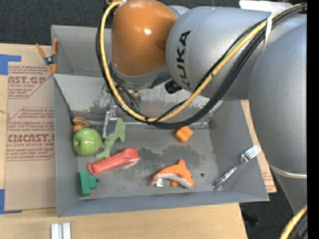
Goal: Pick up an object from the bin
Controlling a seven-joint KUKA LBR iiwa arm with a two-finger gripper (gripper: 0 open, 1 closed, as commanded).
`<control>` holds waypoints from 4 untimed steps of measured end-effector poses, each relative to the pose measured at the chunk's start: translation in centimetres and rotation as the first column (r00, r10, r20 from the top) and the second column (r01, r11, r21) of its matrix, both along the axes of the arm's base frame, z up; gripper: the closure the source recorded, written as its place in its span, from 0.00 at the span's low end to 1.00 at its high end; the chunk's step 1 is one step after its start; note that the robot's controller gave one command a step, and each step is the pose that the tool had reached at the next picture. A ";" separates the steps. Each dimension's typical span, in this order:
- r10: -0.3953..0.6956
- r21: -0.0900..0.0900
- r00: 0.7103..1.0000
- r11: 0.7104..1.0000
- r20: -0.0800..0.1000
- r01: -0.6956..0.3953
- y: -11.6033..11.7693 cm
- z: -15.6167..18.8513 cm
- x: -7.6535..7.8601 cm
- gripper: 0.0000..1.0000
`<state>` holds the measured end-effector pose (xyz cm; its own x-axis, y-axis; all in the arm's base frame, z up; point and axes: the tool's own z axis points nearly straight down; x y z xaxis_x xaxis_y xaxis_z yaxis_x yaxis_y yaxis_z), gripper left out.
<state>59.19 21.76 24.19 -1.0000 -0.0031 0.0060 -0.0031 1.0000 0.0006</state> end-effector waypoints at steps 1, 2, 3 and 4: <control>-0.002 0.001 1.000 1.000 0.008 0.002 -0.1 0.5 0.2 0.00; -0.006 0.003 1.000 1.000 0.009 0.006 -2.1 -7.2 -7.2 0.00; -0.007 0.006 1.000 1.000 0.017 0.007 -5.9 -9.9 -6.1 0.00; -0.011 0.005 1.000 1.000 0.009 0.011 -6.8 -16.7 -9.0 0.00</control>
Offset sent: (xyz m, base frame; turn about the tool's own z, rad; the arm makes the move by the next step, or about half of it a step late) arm -0.0847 -0.0249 -0.0853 0.0082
